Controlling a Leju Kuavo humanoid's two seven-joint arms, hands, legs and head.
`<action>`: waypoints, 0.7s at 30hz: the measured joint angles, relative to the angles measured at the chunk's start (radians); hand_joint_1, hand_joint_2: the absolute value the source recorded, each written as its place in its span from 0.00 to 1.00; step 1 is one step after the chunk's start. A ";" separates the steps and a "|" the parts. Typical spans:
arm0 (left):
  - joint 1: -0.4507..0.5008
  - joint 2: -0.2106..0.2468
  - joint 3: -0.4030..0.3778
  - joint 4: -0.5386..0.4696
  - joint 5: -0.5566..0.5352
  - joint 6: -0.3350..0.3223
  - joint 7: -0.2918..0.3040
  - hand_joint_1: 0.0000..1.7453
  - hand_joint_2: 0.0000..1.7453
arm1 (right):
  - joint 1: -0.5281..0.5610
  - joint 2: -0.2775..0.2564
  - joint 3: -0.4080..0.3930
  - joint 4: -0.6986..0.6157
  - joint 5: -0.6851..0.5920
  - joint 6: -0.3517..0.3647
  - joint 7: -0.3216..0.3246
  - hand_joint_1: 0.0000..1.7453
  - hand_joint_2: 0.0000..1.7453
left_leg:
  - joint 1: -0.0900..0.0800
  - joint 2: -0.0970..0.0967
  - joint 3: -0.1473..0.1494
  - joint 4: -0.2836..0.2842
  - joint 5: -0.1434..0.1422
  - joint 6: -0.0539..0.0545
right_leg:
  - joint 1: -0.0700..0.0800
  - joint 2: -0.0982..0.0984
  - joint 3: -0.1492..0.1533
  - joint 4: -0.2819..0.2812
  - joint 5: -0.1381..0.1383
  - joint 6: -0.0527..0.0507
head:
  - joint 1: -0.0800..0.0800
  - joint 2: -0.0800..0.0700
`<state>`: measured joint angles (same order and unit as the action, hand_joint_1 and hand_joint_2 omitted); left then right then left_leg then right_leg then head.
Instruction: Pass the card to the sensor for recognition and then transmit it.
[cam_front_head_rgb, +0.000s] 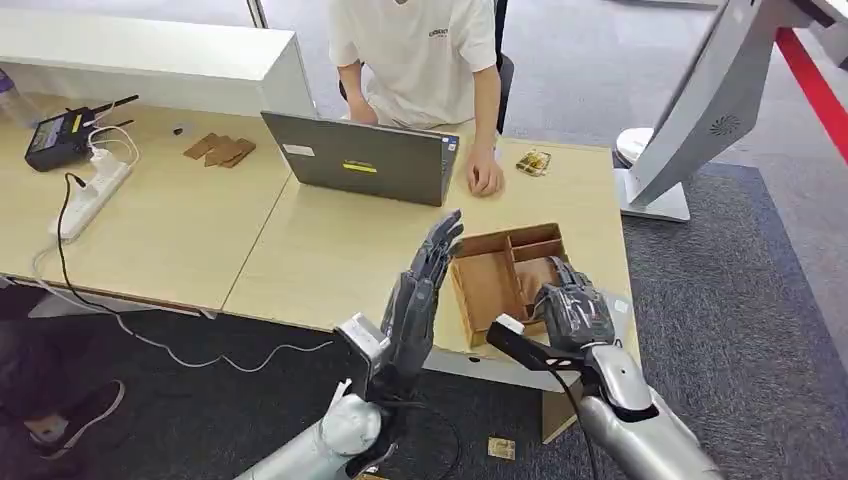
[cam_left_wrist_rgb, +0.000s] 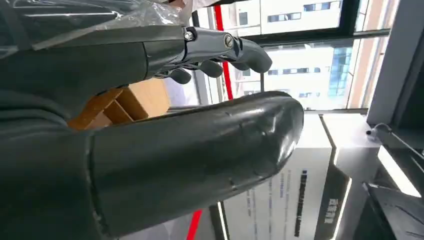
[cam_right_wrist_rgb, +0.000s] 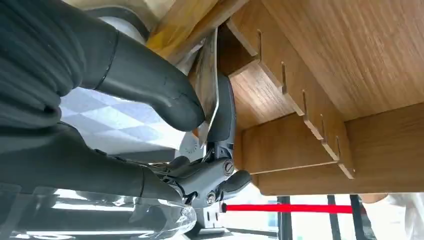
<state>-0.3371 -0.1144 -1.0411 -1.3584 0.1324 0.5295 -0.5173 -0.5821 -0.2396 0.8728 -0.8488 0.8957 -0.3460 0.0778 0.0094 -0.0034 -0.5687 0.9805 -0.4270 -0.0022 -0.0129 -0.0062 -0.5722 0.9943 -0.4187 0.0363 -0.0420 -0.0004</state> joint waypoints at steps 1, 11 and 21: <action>0.001 0.000 -0.001 0.000 -0.002 0.000 0.001 0.00 0.00 | 0.004 -0.003 0.000 -0.005 0.000 -0.001 0.003 1.00 1.00 | 0.000 0.000 0.000 0.000 0.000 0.000 | 0.000 0.000 0.000 0.000 0.000 0.000 | 0.000 0.000; 0.003 0.000 -0.003 0.000 -0.010 0.000 0.012 0.00 0.00 | 0.023 -0.012 0.000 -0.037 0.024 -0.023 0.008 1.00 1.00 | 0.000 0.000 0.000 0.000 0.000 0.000 | 0.000 0.000 0.000 0.000 0.000 0.000 | 0.000 0.000; 0.003 0.000 -0.004 0.000 -0.009 0.000 0.008 0.00 0.00 | 0.009 -0.014 -0.049 -0.185 0.086 -0.140 0.076 1.00 1.00 | 0.000 0.000 0.000 0.000 0.000 0.000 | 0.000 0.000 0.000 0.000 0.000 0.000 | 0.000 0.000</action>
<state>-0.3345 -0.1144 -1.0449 -1.3588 0.1236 0.5299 -0.5089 -0.5729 -0.2541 0.8239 -1.0343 0.9815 -0.4860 0.1534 0.0095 -0.0033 -0.5689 0.9805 -0.4270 -0.0022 -0.0129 -0.0061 -0.5722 0.9943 -0.4186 0.0363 -0.0420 -0.0004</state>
